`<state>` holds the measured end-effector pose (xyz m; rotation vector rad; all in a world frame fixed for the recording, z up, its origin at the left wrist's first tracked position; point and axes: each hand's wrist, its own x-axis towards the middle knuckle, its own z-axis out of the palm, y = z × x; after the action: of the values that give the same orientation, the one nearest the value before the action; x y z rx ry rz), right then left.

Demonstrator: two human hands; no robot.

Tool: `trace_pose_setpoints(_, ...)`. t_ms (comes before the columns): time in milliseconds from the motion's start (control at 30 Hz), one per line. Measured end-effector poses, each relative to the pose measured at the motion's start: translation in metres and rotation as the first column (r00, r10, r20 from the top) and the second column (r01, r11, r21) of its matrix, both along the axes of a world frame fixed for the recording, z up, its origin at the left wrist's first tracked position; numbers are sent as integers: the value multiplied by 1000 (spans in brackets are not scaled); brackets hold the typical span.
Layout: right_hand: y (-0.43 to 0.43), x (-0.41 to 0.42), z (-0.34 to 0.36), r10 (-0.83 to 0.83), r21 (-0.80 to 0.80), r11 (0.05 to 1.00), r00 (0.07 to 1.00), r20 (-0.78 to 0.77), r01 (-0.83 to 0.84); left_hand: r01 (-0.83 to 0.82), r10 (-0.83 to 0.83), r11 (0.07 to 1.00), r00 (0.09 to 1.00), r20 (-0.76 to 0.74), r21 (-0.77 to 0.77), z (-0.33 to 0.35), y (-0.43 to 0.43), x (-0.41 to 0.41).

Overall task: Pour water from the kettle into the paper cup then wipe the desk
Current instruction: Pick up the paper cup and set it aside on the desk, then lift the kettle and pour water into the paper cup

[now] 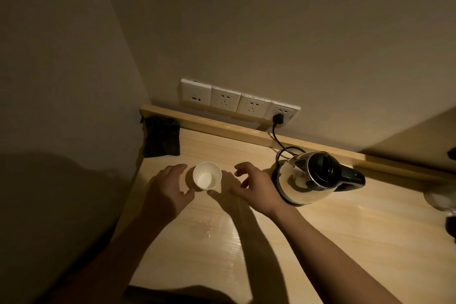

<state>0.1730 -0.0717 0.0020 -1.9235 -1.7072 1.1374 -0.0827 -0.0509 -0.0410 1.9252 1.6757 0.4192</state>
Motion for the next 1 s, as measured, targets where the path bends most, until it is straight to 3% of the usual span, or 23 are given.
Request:
trace_pose_setpoints(100,-12,29,46,-117,75,988,964,-239,139,-39,38,999,991,125,7,15,-20,29)
trace_pose_setpoints(167,-18,60,74,-166,150,965,943,-287,216,-71,81,996,976,203,-60,22,-28,57)
trace_pose_setpoints(300,-28,133,95,-241,226,936,960,-144,269,-4,53,987,951,306,-159,25,-45,121)
trace_pose_setpoints(433,-35,204,85,-170,218,967,974,147,135,39,-1,986,973,232,-161,25,-63,197)
trace_pose_setpoints(533,-39,240,69,-62,182,983,977,203,25,16,31,980,972,232,-198,22,-73,248)
trace_pose_setpoints(800,-31,279,30,133,107,986,989,-71,-125,-207,228,973,769,597,-104,23,-81,319)
trace_pose_setpoints(1000,-31,281,11,92,149,987,981,-172,-66,-229,226,971,763,606,-74,17,-87,327)
